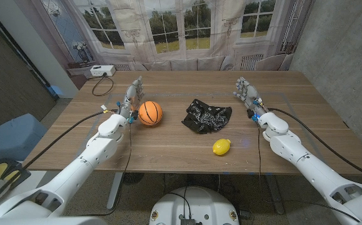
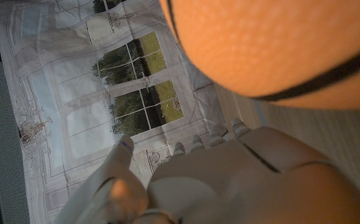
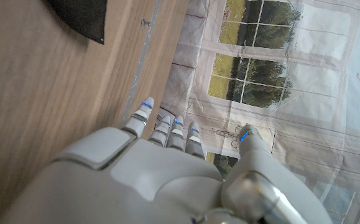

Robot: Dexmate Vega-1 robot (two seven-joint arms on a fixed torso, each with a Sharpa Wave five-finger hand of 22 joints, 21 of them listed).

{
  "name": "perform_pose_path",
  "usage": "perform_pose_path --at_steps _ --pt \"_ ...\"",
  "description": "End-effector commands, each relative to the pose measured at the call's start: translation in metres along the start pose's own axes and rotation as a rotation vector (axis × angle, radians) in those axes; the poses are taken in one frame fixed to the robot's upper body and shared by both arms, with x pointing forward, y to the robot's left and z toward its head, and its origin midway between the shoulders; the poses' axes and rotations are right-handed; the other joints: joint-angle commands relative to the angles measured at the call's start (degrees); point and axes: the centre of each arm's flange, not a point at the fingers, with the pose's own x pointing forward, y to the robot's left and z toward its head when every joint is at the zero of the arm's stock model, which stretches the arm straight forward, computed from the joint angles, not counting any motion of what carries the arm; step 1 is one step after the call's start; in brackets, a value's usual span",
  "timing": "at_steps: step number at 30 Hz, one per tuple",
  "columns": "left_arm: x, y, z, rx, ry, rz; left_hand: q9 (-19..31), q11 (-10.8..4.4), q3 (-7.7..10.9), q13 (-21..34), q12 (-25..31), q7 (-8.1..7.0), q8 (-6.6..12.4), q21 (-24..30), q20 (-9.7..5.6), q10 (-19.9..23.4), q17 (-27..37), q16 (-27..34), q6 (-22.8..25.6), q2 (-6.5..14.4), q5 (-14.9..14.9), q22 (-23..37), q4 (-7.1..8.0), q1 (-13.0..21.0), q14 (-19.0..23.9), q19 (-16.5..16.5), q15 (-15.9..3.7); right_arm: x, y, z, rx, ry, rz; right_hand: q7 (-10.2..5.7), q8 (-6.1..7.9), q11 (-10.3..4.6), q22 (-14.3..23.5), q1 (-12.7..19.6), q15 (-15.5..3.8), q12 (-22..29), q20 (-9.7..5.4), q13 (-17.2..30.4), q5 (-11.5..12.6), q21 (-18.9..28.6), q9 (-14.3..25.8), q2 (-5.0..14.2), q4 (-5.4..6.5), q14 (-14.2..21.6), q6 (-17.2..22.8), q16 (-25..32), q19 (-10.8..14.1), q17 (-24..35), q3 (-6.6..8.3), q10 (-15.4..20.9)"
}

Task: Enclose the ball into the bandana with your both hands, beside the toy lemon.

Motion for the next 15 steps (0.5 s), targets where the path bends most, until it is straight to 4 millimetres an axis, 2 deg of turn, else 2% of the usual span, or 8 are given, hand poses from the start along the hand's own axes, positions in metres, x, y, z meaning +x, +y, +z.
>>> perform_pose_path --at_steps 1,3,5,7,8,9,12,15 --pt "-0.008 0.011 0.025 0.077 -0.052 0.093 0.3 0.83 0.23 0.3 0.8 -0.28 1.31 1.7 -0.01 -0.8 0.2 0.7 -1.6 0.4 0.3 0.1 -0.25 0.1 -4.4 -7.0 -0.35 0.006 -0.003 -0.007 -0.017 0.023 0.008 0.11 0.32 -0.11 0.2 0.4 -0.17 0.3 -0.07 0.2 0.3 0.3 0.3 -0.12 -0.12 0.1 0.5 0.2 0.4 0.2 0.44 0.3" --pt "-0.006 0.009 0.028 0.087 -0.068 0.094 0.4 1.62 0.29 0.3 1.3 -0.66 1.64 3.4 0.01 0.7 0.2 1.1 0.4 0.2 0.3 0.1 -0.89 0.7 -2.2 -1.8 -0.11 0.006 -0.004 -0.007 -0.015 0.015 0.003 0.08 0.33 -0.05 0.2 0.5 0.33 0.2 -0.06 0.2 0.3 0.3 0.3 -0.18 -0.19 0.0 0.5 0.1 0.4 0.2 0.44 0.3" --pt "-0.007 0.006 0.036 0.129 -0.082 0.128 0.4 2.37 0.56 0.4 1.7 -0.64 1.94 4.5 -0.1 2.3 0.2 1.4 2.4 0.2 0.3 0.1 -1.65 1.6 0.1 1.7 -0.24 0.007 -0.007 -0.007 -0.021 0.013 0.012 0.08 0.36 0.02 0.2 0.6 0.67 0.2 -0.1 0.2 0.3 0.2 0.3 -0.19 -0.23 0.1 0.5 0.1 0.4 0.2 0.44 0.2" --pt "-0.007 0.001 0.045 0.175 -0.103 0.154 0.5 3.19 0.99 0.5 2.4 -0.18 2.2 5.8 0.31 5.1 0.2 1.9 5.3 0.1 0.2 0.0 -2.92 3.0 4.4 6.2 0.36 0.008 -0.01 -0.008 -0.016 0.013 0.017 0.07 0.45 0.08 0.2 0.7 1.38 0.2 -0.11 0.2 0.3 0.2 0.3 -0.23 -0.28 0.0 0.7 0.1 0.4 0.2 0.42 0.2" --pt "-0.007 -0.002 0.049 0.2 -0.106 0.16 0.5 2.88 1.25 0.6 2.6 0.1 2.36 6.0 0.61 6.2 0.2 2.1 6.7 0.2 0.1 0.0 -3.46 3.6 6.0 7.3 0.9 0.008 -0.012 -0.008 -0.008 0.006 0.011 0.03 0.47 0.12 0.2 0.7 2.47 0.2 -0.08 0.2 0.3 0.2 0.3 -0.23 -0.28 -0.1 0.7 0.1 0.3 0.2 0.38 0.1" --pt "-0.006 -0.004 0.054 0.219 -0.107 0.149 0.5 3.25 1.62 0.6 2.9 0.23 2.41 6.2 0.58 7.5 0.2 2.2 7.6 0.5 0.0 0.0 -4.0 4.4 7.3 8.4 1.09 0.007 -0.014 -0.009 -0.004 0.004 0.017 0.06 0.5 0.26 0.2 0.7 3.25 0.2 -0.08 0.2 0.3 0.2 0.3 -0.21 -0.31 -0.2 0.8 0.1 0.3 0.2 0.38 0.1" --pt "-0.001 -0.013 0.066 0.271 -0.092 0.112 0.6 3.09 2.34 0.7 3.6 0.42 2.45 6.7 0.74 10.4 0.2 2.2 9.4 0.8 0.0 0.0 -5.19 6.1 9.9 10.5 1.27 0.004 -0.018 -0.009 -0.003 0.011 0.027 0.13 0.59 0.82 0.2 0.9 3.81 0.2 0.14 0.2 0.3 0.2 0.3 -0.05 -0.37 -0.1 1.0 0.1 0.3 0.2 0.46 0.1" --pt "0.005 -0.021 0.073 0.313 -0.069 0.077 0.6 2.91 2.92 0.8 3.8 0.46 2.41 6.8 0.98 11.7 0.2 2.3 10.2 1.2 0.1 0.1 -5.78 7.2 11.3 11.2 1.43 -0.002 -0.024 -0.009 -0.007 -0.002 0.024 0.19 0.69 1.31 0.2 1.1 4.34 0.1 0.35 0.2 0.3 0.1 0.3 0.12 -0.46 0.0 1.2 0.2 0.2 0.2 0.58 -0.1"
